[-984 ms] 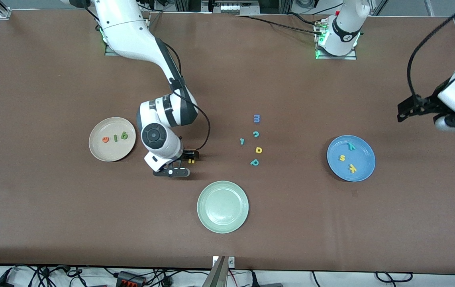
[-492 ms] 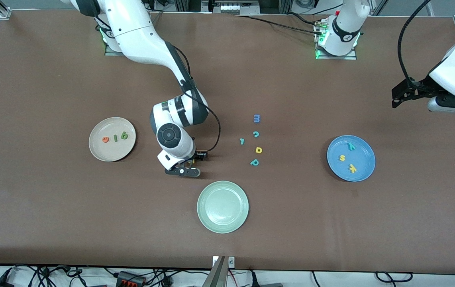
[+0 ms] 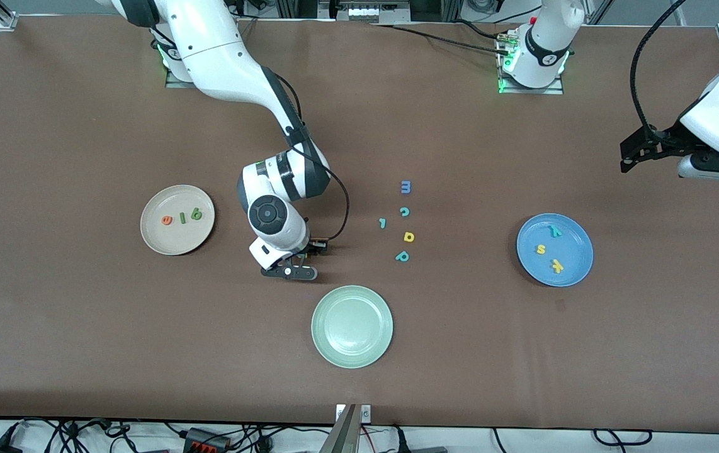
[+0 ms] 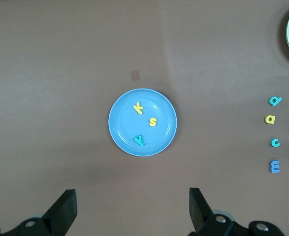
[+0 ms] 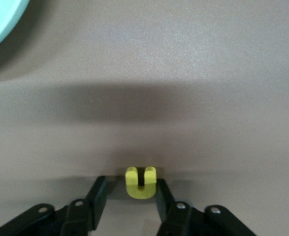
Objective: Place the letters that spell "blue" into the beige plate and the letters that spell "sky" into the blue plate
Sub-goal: 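Return the left gripper to rest while the right gripper grasps the yellow u, then carry the yellow u to the beige plate and open the right gripper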
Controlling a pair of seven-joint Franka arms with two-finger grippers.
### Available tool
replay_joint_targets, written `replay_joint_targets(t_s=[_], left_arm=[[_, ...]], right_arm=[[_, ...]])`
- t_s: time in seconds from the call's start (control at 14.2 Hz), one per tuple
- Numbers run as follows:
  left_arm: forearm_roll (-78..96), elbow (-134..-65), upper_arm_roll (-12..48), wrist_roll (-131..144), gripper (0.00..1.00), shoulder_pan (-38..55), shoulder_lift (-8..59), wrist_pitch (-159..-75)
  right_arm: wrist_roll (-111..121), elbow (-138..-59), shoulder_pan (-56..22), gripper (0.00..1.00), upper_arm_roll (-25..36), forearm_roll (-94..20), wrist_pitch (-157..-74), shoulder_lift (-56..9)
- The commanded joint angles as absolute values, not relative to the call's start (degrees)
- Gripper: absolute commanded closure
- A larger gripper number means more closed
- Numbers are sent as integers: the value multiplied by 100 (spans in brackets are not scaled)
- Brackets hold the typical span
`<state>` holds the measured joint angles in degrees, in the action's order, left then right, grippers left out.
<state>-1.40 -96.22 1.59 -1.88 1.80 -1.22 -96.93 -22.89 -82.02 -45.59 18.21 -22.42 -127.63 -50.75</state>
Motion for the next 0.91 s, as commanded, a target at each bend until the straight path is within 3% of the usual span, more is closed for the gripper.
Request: replay_joint_targets(t_s=[0.0,0.84], left_arm=[[-26,-9501,132,-334,0,141,-62,-9607],[-26,-9492,141,-299,0,167,-62,-9519]], right_arm=[[-2329,-8095,-4527,59,1819,-2276,-12744,-5194],[-2303,-8095,-4553,61,1828,-1890,-12727,-5177]])
